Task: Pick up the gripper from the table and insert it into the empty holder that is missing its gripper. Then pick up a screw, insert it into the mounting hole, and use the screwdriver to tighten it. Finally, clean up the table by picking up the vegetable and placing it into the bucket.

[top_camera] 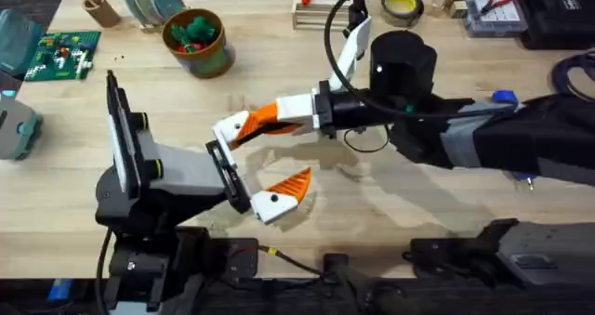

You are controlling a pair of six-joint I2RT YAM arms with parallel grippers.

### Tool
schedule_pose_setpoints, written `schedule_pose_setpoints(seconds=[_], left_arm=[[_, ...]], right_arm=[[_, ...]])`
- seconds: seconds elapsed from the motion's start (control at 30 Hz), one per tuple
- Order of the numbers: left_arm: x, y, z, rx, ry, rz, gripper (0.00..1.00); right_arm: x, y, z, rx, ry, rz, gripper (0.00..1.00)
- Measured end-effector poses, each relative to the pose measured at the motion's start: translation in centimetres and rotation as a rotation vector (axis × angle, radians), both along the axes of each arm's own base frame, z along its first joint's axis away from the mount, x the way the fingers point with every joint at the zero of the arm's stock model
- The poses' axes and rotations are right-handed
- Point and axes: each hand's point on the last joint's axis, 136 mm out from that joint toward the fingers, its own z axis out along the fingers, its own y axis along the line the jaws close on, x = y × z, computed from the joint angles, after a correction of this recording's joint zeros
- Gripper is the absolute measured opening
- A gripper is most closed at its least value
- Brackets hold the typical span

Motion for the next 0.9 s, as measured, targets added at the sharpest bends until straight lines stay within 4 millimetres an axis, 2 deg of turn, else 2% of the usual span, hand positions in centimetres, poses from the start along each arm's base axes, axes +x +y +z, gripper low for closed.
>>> schedule_pose_setpoints(seconds=[0.17, 0.2, 0.27, 0.4, 0.5, 0.67, 0.77, 0.9], left_arm=[[-0.5, -0.3, 0.1, -0.001, -0.003, -0.034, 0.993], [-0.7, -0.4, 0.1, -0.001, -0.003, -0.042, 0.993], [-1.0, -0.6, 0.1, 0.000, -0.008, -0.066, 0.993], [-2.2, -1.2, 0.1, -0.001, -0.010, -0.137, 0.993], [-2.6, -1.4, 0.1, -0.002, -0.011, -0.162, 0.993], [-2.8, -1.4, 0.1, -0.003, -0.012, -0.173, 0.993], [-2.8, -1.4, 0.1, -0.003, -0.012, -0.174, 0.993], [-2.8, -1.5, 0.1, -0.003, -0.011, -0.177, 0.993]], right_arm=[[-0.3, -0.8, 0.1, 0.016, 0.026, 0.058, 0.011], [-0.4, -1.1, 0.1, 0.021, 0.033, 0.072, 0.036], [-0.6, -1.5, 0.1, 0.029, 0.050, 0.107, 0.140], [-1.4, -2.1, 0.2, 0.044, 0.074, 0.172, 0.452], [-2.1, -2.3, 0.5, 0.057, 0.082, 0.219, 0.628], [-2.7, -2.5, 0.9, 0.071, 0.086, 0.261, 0.838], [-2.0, -3.0, 0.9, 0.075, 0.083, 0.245, 0.942], [0.5, -4.4, 0.8, 0.073, 0.060, 0.156, 0.961]])
